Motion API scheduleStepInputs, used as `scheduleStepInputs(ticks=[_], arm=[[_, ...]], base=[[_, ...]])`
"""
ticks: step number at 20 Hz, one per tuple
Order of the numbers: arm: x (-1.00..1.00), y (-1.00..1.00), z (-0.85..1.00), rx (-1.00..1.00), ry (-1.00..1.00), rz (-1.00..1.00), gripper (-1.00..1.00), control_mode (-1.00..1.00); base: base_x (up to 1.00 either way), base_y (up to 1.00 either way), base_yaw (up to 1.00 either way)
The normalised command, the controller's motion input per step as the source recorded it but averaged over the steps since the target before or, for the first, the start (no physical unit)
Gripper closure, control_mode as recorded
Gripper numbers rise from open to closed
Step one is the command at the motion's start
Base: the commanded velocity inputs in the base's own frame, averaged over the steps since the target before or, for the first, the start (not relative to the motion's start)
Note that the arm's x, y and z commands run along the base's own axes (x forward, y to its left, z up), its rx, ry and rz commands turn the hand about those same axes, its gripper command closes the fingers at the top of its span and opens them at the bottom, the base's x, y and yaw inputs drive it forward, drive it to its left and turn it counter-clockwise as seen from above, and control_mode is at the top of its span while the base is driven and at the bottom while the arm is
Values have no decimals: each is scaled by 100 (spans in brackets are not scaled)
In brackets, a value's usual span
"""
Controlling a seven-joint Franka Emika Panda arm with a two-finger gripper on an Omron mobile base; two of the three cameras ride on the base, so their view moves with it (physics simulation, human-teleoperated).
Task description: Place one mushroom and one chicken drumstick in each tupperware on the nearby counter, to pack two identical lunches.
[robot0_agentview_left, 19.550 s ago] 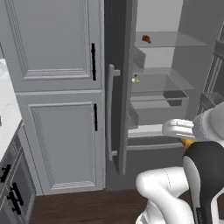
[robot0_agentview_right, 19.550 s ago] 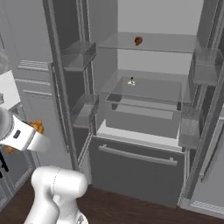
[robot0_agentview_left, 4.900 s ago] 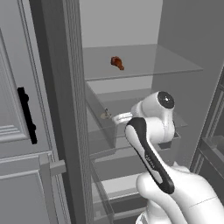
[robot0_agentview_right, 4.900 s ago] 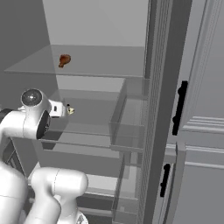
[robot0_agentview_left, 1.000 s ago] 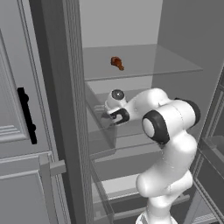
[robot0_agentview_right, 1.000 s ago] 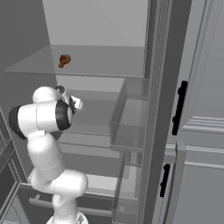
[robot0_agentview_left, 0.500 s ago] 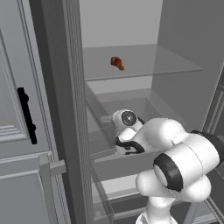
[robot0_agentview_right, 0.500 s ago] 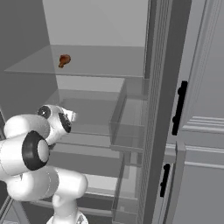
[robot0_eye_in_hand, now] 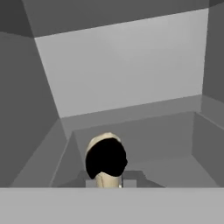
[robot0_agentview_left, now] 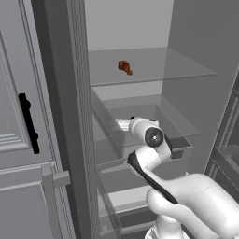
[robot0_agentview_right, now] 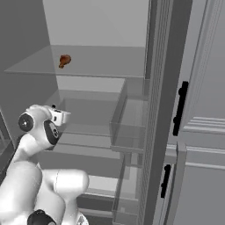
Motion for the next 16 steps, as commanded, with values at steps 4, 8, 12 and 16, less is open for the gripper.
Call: scheduleStepInputs(ticks=[4,8,12,16], arm=[[-90,-35,99,0,14,-12,100,-100],[-81,-26,67,0,33,-15,100,-100],[-69,-21,14,0,24,-10,100,-100],[-76,-22,0,0,7,-8,100,-100]], base=[[0,0,0],[0,0,0],[0,0,0],[0,0,0]])
